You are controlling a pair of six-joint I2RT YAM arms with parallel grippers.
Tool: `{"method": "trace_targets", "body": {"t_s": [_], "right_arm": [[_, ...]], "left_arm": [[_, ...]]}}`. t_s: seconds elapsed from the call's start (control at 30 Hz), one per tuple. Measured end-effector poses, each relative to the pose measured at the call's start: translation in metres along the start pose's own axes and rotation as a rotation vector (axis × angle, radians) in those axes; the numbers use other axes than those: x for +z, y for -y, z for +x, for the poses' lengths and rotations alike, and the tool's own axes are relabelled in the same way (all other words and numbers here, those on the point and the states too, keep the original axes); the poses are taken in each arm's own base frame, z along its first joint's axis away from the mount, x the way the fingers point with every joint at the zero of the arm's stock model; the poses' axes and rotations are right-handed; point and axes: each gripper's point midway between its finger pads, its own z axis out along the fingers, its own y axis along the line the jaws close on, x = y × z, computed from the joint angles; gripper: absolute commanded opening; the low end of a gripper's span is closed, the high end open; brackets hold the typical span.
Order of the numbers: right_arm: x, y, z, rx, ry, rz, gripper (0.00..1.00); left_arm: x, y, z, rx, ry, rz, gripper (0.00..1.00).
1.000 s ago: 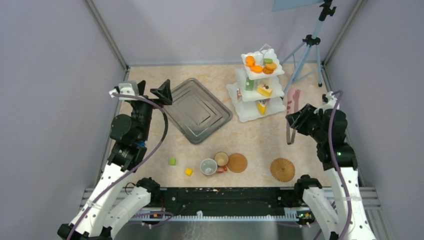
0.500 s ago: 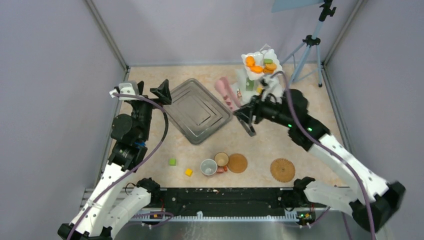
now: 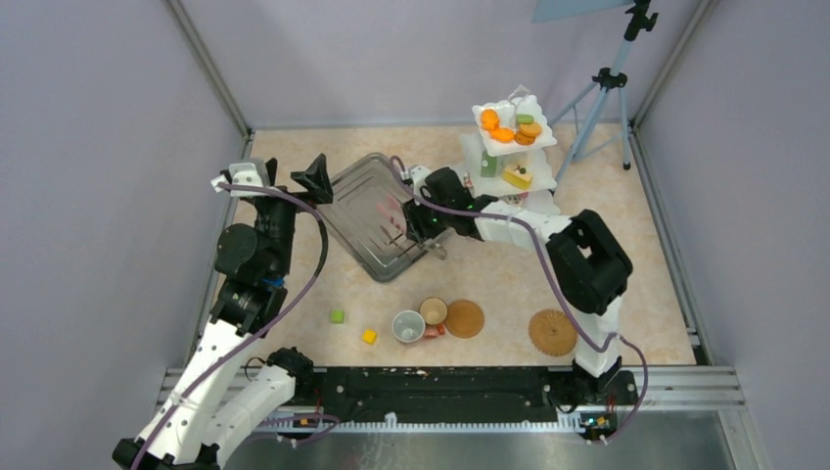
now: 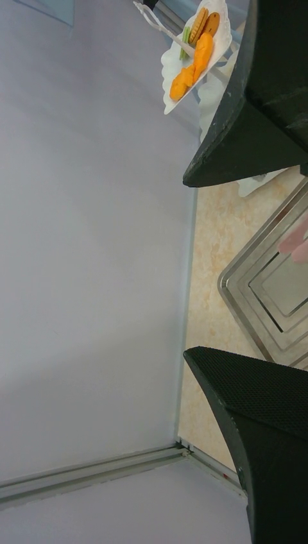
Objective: Serve the afternoon tea
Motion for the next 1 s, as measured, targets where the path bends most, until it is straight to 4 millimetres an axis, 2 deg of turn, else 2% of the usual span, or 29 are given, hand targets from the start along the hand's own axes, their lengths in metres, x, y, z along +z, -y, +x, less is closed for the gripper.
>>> {"method": "trace_targets", "body": {"t_s": [0.1,0.23,0.33,0.47,0.53,0.6,0.73,0.8,0.9,0.93,1.0], "right_arm": [[0.026,-0.001,0.011,-0.034,-0.042,0.016,0.51],[0.045,-0.001,0.023,-0.055,-0.078,0.039,0.6],[0.048,0.0,0.028,-0.054,-0.1,0.057,0.64],[0.042,0.005,0.022,-0.033,-0.098,0.107,0.72],[0.027,0.006,0.019,-0.014,-0.093,0.142,0.79],[-0.003,0.003,0.011,0.002,-0.069,0.172,0.86],[-0.085,-0.015,-0.019,0.037,0.068,0.193,0.88],[-0.129,-0.025,-0.023,0.071,0.144,0.186,0.88],[-0.167,-0.029,-0.005,0.139,0.184,0.176,0.84],[-0.174,-0.029,0.008,0.174,0.178,0.177,0.81],[-0.175,-0.027,0.046,0.252,0.12,0.191,0.75]], "left_arm": [[0.0,0.0,0.0,0.0,0.0,0.0,0.99],[0.001,0.0,0.001,0.001,-0.001,0.0,0.99],[0.001,0.0,0.002,0.003,-0.005,0.003,0.99],[0.002,0.001,0.004,0.004,-0.011,0.005,0.99],[0.003,0.001,0.005,0.003,-0.014,0.005,0.99],[0.003,0.001,0.006,0.003,-0.015,0.005,0.99],[0.003,0.001,0.006,0.002,-0.015,0.009,0.99],[0.003,0.002,0.006,0.0,-0.016,0.012,0.99],[0.003,0.003,0.006,-0.004,-0.016,0.02,0.99],[0.003,0.004,0.006,-0.007,-0.017,0.022,0.99],[0.003,0.005,0.006,-0.011,-0.018,0.027,0.99]]}}
